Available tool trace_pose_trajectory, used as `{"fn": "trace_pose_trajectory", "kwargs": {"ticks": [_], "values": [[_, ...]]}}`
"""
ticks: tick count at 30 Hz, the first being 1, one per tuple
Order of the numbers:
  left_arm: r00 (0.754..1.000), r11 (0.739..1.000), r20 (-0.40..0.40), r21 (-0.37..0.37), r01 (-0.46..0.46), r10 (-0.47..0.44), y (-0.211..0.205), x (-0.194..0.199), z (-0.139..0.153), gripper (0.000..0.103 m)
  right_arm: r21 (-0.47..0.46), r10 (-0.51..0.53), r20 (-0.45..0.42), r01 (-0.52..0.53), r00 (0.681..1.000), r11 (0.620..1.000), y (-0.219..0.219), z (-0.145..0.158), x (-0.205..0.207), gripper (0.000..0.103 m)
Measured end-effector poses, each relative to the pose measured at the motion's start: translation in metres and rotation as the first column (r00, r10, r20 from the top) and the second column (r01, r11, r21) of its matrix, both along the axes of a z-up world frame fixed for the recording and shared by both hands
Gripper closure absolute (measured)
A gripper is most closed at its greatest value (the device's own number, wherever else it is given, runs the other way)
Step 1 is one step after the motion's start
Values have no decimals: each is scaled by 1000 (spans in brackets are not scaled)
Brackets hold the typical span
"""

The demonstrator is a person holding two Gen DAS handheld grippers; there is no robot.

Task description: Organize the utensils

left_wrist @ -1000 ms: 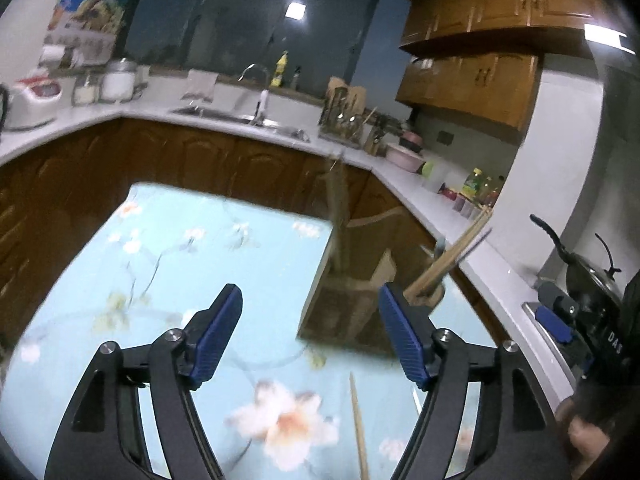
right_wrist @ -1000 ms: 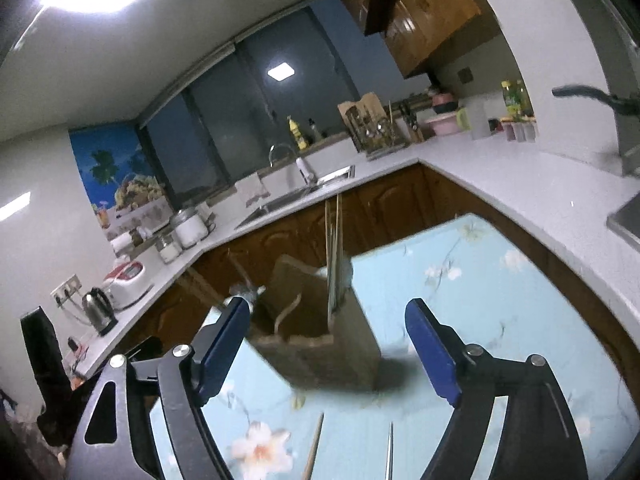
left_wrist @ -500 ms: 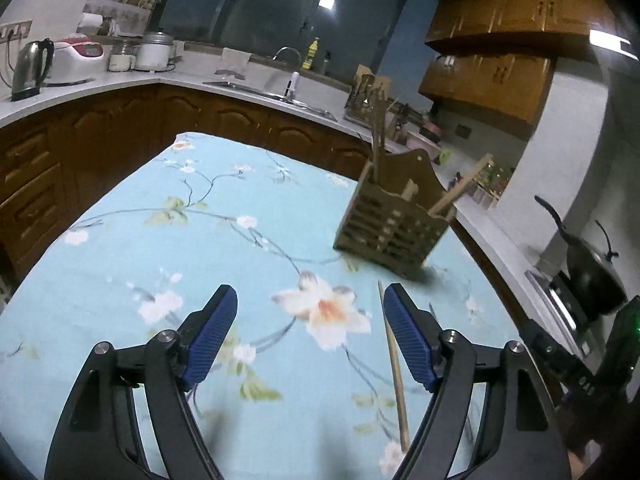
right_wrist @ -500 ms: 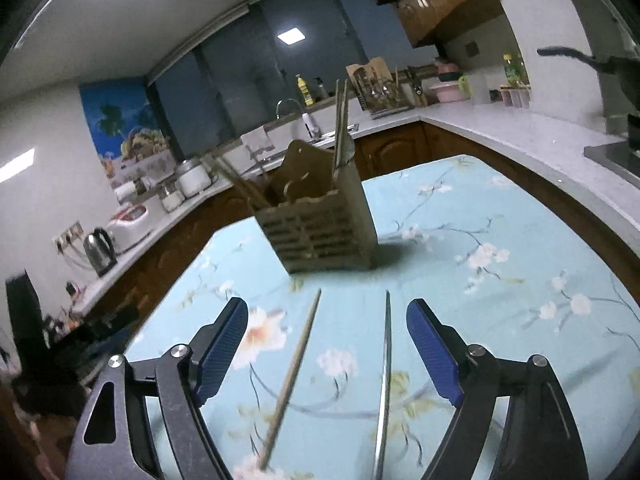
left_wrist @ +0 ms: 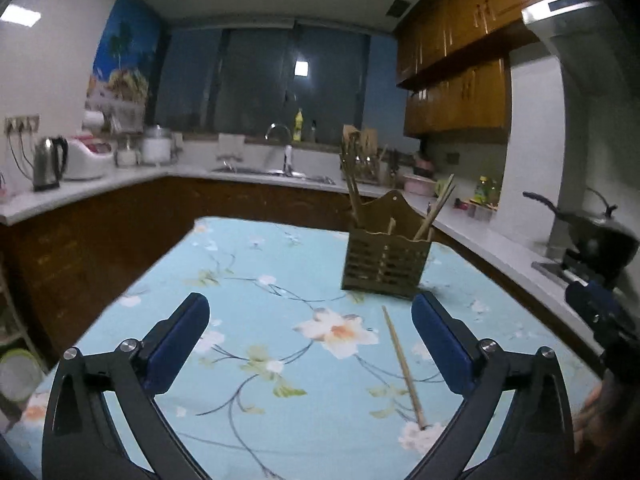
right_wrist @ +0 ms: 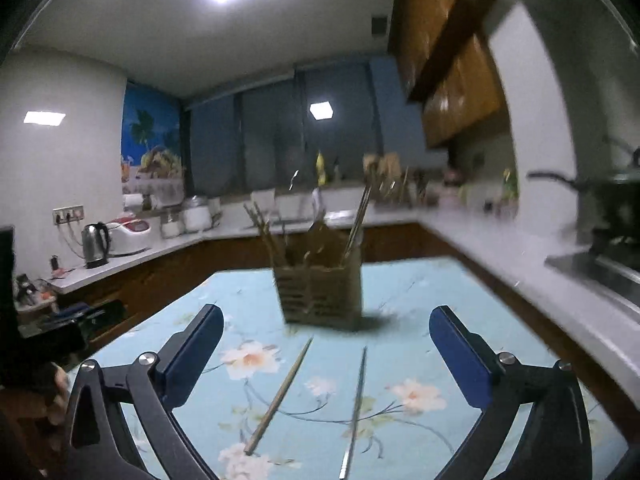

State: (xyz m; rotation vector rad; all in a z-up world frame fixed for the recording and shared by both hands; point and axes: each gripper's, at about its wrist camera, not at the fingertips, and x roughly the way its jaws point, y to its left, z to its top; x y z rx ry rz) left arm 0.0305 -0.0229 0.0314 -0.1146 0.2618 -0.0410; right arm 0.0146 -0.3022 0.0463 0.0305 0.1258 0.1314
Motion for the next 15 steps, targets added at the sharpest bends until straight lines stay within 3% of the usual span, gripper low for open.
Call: {"fn": "trace_pose_trajectory", "kwargs": {"ticks": [6, 15], "values": [[1000, 999, -4, 26, -28, 28, -3, -6, -19, 0, -32, -25, 2, 25, 1000, 999, -1, -19, -5, 0], [999, 996, 12, 73, -48, 48, -10, -14, -31, 0, 14, -55, -10, 55, 998, 998, -17, -31, -9, 0]]}}
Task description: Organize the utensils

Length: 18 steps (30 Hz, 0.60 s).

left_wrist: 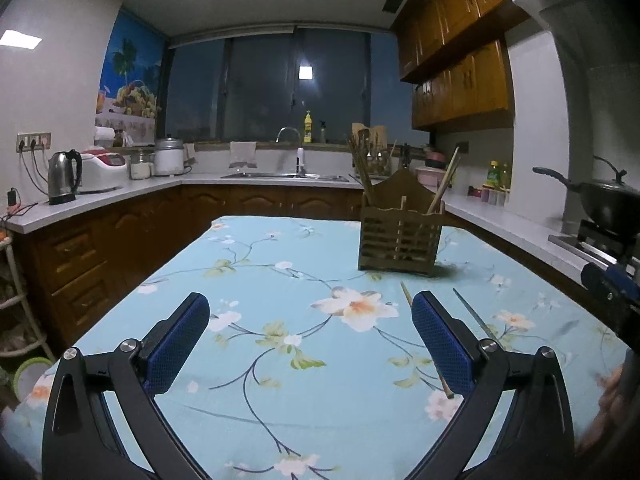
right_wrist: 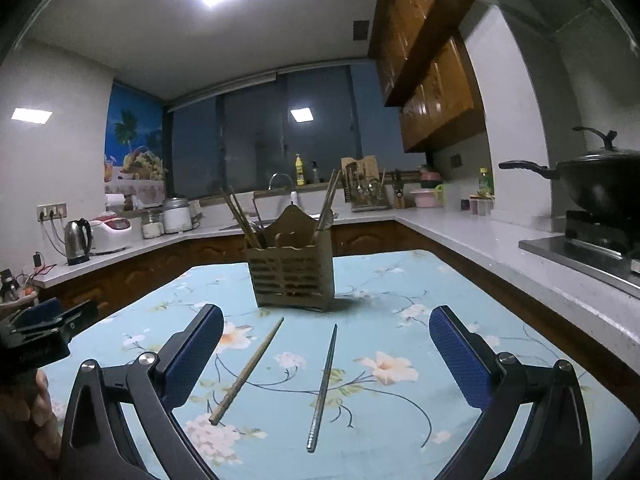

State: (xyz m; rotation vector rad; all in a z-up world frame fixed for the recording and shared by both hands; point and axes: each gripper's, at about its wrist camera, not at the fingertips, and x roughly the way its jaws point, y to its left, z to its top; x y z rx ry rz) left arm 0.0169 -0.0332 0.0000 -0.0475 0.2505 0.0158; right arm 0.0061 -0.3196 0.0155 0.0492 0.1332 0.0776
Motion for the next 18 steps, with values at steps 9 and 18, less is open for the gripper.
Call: {"fn": "trace_pose_trajectory", "kwargs": {"ticks": [9, 18], "values": [[1000, 1000, -14, 10, -18, 18, 0, 1, -4, 0, 3, -1, 2, 1, 1000, 1000, -2, -7, -2, 0], [998, 999, -48, 29, -30, 32, -1, 5, -7, 0, -6, -15, -16, 14, 1000, 1000, -1, -5, 2, 0]]}}
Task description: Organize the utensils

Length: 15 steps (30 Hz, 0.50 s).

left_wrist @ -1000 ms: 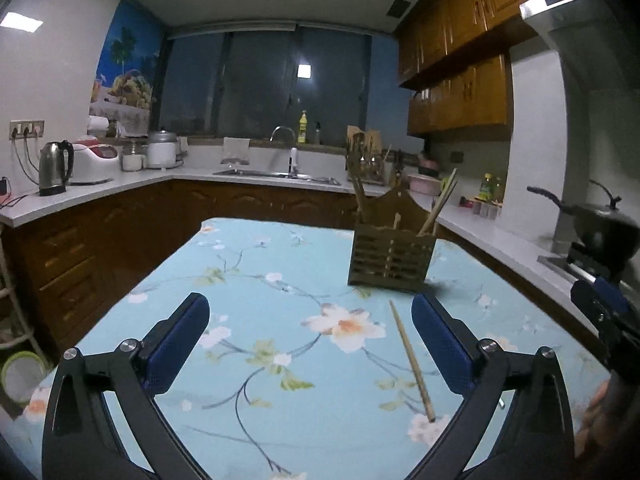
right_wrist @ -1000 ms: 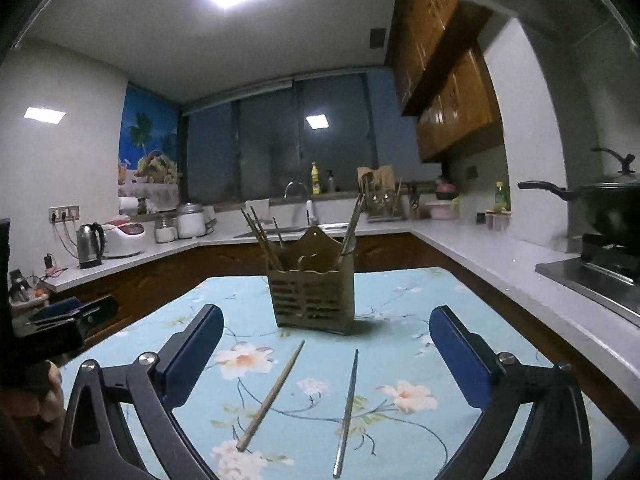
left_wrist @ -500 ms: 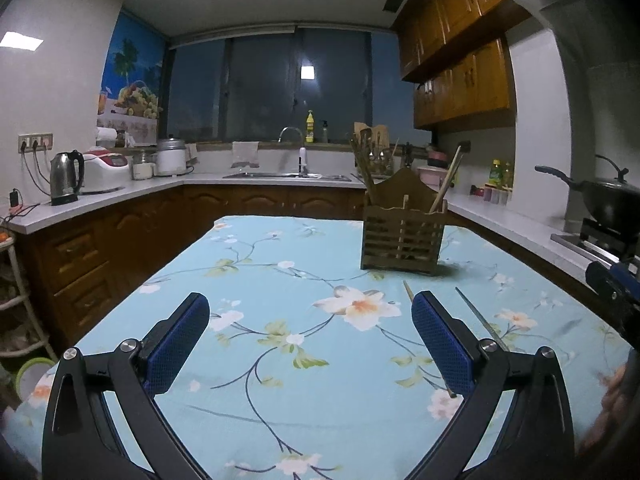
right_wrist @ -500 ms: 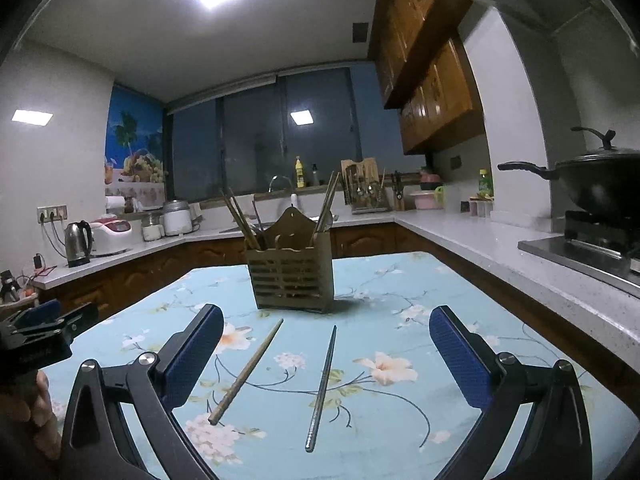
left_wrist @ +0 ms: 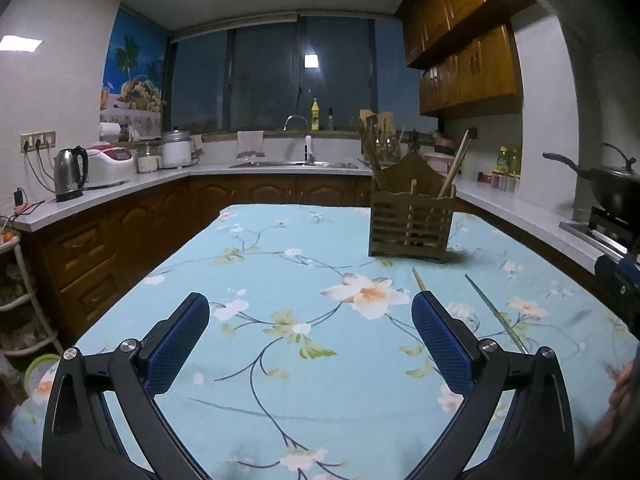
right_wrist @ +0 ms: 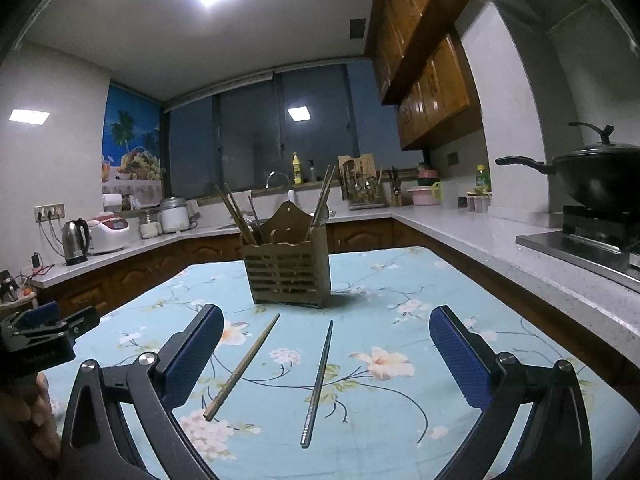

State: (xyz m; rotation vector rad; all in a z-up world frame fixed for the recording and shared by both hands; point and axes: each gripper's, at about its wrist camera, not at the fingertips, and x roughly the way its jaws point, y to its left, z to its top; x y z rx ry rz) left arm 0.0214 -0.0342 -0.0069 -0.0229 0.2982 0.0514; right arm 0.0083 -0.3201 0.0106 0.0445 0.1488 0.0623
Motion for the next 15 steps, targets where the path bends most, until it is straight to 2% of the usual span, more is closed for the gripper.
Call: {"fn": "trace_pose_trajectory", "kwargs": {"ticks": [15], "values": [[999, 999, -1, 20, -34, 34, 4, 9, 6, 0, -9, 15, -13, -15, 1000, 1000, 9, -4, 3, 0]]}}
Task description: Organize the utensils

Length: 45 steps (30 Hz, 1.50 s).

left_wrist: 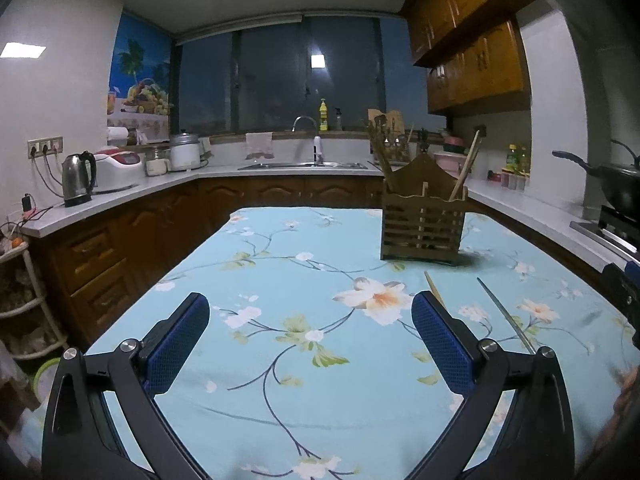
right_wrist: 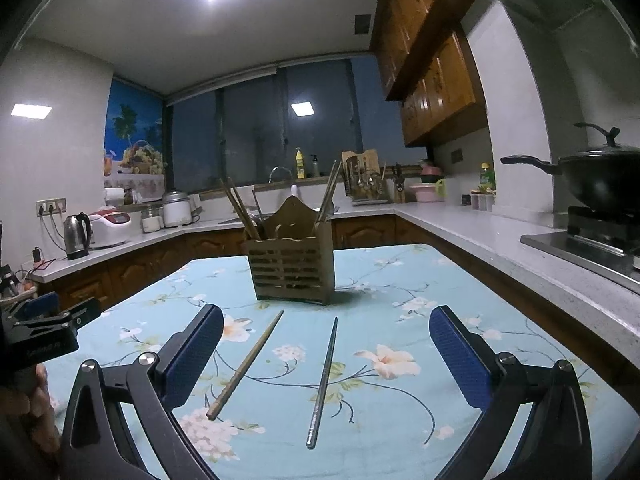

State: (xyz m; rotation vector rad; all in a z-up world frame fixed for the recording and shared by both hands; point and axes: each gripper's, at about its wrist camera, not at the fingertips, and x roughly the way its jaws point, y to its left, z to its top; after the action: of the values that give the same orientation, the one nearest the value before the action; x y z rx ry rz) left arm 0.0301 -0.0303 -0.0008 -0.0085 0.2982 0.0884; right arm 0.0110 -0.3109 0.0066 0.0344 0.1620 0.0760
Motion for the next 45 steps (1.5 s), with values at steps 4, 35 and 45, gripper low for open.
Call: {"fn": "trace_pose_trajectory", "kwargs": {"ticks": [4, 35, 45], "values": [[1000, 1000, 8, -3, -2, 2, 1, 0, 1, 0, 2, 1, 2, -1, 1000, 1000, 1, 0, -1, 0], [1000, 999, 8, 36, 6, -6, -2, 4, 5, 0, 12, 26, -59, -25, 998, 1000, 10, 5, 3, 0], [999, 996, 7, 73, 51, -52, -18, 14, 14, 0, 5, 11, -37, -10, 999, 1000, 16, 12, -4, 0]]}}
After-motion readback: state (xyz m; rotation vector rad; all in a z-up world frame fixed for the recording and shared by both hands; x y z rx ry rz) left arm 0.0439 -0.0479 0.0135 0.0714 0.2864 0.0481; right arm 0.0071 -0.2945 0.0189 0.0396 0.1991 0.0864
